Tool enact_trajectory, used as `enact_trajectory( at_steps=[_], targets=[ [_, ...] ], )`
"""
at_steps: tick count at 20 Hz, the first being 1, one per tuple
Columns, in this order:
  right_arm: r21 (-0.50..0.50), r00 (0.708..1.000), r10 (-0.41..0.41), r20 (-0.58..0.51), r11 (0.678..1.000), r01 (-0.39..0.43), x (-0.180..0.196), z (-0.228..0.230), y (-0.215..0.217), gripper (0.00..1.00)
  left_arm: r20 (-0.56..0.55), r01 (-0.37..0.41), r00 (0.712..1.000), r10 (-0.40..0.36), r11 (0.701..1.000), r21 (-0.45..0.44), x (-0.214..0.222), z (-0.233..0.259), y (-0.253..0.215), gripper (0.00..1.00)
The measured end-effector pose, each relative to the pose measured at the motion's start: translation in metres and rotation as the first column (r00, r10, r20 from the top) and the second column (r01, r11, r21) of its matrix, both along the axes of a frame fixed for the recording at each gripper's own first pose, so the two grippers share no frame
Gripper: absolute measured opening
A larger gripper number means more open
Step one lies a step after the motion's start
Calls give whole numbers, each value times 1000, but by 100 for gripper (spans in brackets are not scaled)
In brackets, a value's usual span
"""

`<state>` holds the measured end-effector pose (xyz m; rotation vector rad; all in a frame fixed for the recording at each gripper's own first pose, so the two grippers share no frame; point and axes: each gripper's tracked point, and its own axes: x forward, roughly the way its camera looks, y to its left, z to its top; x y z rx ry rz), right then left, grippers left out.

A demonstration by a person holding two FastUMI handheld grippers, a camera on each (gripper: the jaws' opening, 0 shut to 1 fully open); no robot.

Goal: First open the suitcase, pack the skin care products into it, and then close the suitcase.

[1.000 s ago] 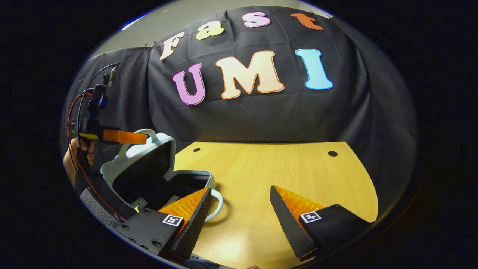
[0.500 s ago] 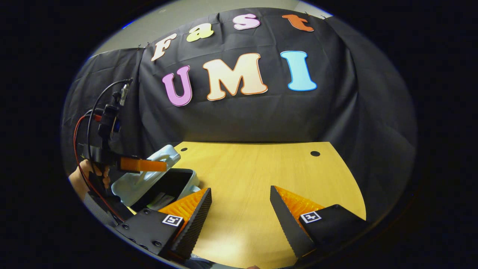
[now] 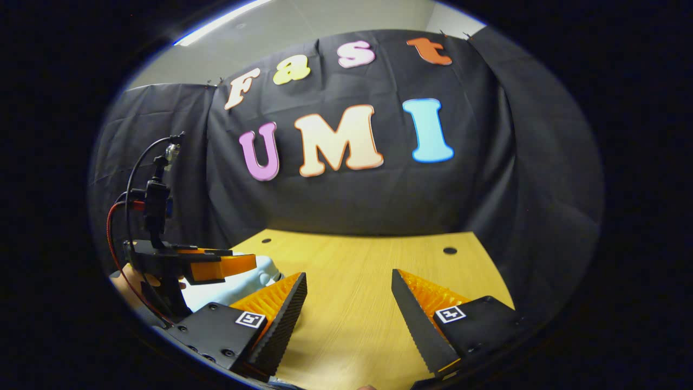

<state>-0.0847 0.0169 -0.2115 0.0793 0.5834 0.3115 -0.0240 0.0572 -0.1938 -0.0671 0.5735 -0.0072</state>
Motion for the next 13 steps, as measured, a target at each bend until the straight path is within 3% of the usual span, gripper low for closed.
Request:
enact_trajectory(
  at_steps=[3,6,8,9,13],
  targets=[
    [-21,991,-40,125,999,43,25,42,-4,97,200,-48,979,37,998,51,16,65,3,95],
    [-7,968,-90,233,996,95,42,86,2,97,345,-57,938,30,996,69,23,119,-6,94],
    [-7,948,-123,293,991,131,49,108,4,94,386,1,922,-22,998,55,29,138,-18,94],
    [-11,943,-133,305,990,143,49,115,7,97,393,25,919,-41,999,45,32,146,-18,95],
    [-34,926,-151,346,984,174,42,129,19,94,450,66,890,-68,998,20,34,173,-15,94]
  ],
)
